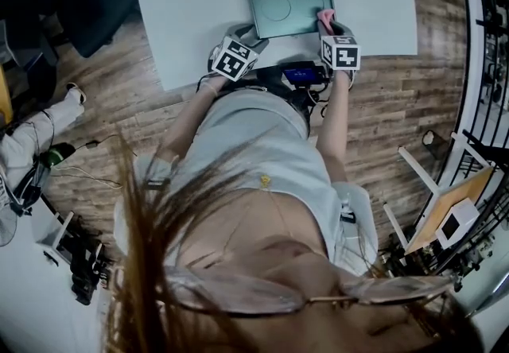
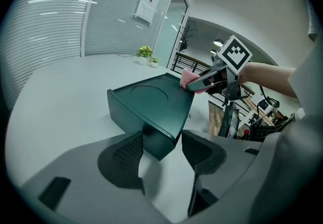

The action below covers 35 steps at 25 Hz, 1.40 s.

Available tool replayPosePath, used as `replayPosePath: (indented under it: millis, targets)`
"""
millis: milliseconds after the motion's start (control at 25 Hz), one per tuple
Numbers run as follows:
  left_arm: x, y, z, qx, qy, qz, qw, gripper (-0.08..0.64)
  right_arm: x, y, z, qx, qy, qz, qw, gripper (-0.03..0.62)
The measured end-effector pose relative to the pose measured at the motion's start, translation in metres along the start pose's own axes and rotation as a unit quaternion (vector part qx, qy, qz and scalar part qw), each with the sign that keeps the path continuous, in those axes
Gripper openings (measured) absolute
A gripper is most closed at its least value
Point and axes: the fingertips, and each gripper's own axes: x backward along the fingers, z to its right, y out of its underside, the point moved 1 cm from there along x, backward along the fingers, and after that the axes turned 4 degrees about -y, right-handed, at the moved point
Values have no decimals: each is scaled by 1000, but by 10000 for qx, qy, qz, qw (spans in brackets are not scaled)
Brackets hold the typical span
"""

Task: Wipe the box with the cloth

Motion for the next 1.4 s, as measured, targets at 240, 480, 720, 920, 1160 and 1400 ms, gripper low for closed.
replayPosePath:
  millis: [240,480,720,920,1160,1400]
  targets:
    - [0,2,1,-28,28,-57,10000,245,-3,-2,-15,31,-260,-64,9996,40]
    - [-3,-2,1,-49,56,75,9999,245,-8,-4,-26,198,-418,-198,9987,40]
    - [-1,-1,1,-44,86,17,10000,245,-11,-8,-44,198,-838,-215,9961,40]
    - [-1,1,1,-11,108,-4,9999,245,-16,-11,-59,147,-1187,-223,9926,40]
    - [1,-1,4,32,121,-12,9999,245,-19,-13,-76,186,-1552,-289,9873,40]
    - [0,2,4,34,120,-84,9999,245,-24,-14,-96,220,-1886,-340,9812,40]
